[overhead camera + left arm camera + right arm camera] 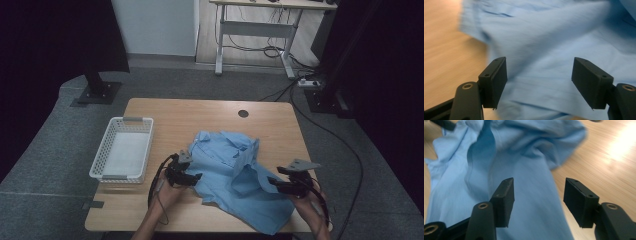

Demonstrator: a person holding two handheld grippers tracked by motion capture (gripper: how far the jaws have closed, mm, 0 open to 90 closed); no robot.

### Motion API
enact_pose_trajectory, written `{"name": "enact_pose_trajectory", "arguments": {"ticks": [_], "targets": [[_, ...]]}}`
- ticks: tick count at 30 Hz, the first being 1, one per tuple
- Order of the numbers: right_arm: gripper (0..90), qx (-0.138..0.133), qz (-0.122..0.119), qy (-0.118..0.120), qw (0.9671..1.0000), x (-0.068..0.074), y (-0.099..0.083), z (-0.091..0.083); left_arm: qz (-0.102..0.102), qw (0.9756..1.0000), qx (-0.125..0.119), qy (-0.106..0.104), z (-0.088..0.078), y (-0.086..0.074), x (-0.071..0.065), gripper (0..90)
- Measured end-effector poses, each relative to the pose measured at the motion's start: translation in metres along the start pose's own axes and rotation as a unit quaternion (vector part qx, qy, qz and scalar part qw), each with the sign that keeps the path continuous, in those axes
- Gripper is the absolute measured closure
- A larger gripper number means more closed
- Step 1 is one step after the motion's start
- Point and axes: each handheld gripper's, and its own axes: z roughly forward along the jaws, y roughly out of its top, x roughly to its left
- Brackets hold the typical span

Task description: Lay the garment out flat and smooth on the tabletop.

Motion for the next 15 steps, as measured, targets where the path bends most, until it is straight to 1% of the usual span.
{"name": "enact_pose_trajectory", "arguments": {"ticks": [1,2,3,4,5,7,9,10,11,12,14,15], "targets": [[42.5,0.005,-0.002,0.001,1.0000,0.002,0.003,0.010,0.007,0.9999,0.010,0.000,0.005,-0.002,-0.003,28.1],[43.4,0.010,-0.004,0.001,0.9999,0.003,0.005,0.021,0.009,0.9997,0.021,0.002,0.009,-0.004,-0.005,27.9],[44.2,0.013,-0.010,0.001,0.9999,0.003,0.005,0.032,0.006,0.9996,0.026,0.005,0.013,-0.007,-0.006,27.3],[45.2,0.017,-0.016,0.000,0.9997,0.002,0.003,0.042,0.005,0.9998,0.015,0.011,0.013,-0.009,-0.007,25.9],[45.8,0.023,-0.018,-0.001,0.9996,-0.001,0.000,0.051,0.002,0.9998,0.009,0.015,0.013,-0.011,-0.008,26.5],[46.3,0.040,0.000,-0.003,0.9992,-0.009,-0.009,0.064,0.004,0.9997,0.013,0.020,0.012,-0.012,-0.008,27.6],[47.3,0.047,0.014,0.001,0.9988,-0.015,-0.017,0.071,0.003,0.9996,0.017,0.021,0.011,-0.011,-0.006,27.6],[47.4,0.052,0.016,0.004,0.9985,-0.016,-0.021,0.072,0.005,0.9996,0.017,0.020,0.012,-0.011,-0.004,27.6],[47.2,0.056,0.018,0.009,0.9982,-0.015,-0.024,0.072,0.005,0.9996,0.019,0.020,0.012,-0.010,-0.001,27.6],[47.2,0.054,0.023,0.018,0.9981,-0.013,-0.026,0.070,0.006,0.9995,0.023,0.021,0.012,-0.009,0.002,27.6],[47.2,0.060,0.014,0.026,0.9977,-0.008,-0.028,0.065,-0.003,0.9993,0.033,0.019,0.014,-0.005,0.011,27.5],[47.2,0.066,0.009,0.030,0.9974,-0.003,-0.029,0.062,-0.003,0.9990,0.039,0.020,0.015,-0.003,0.016,27.5]]}}
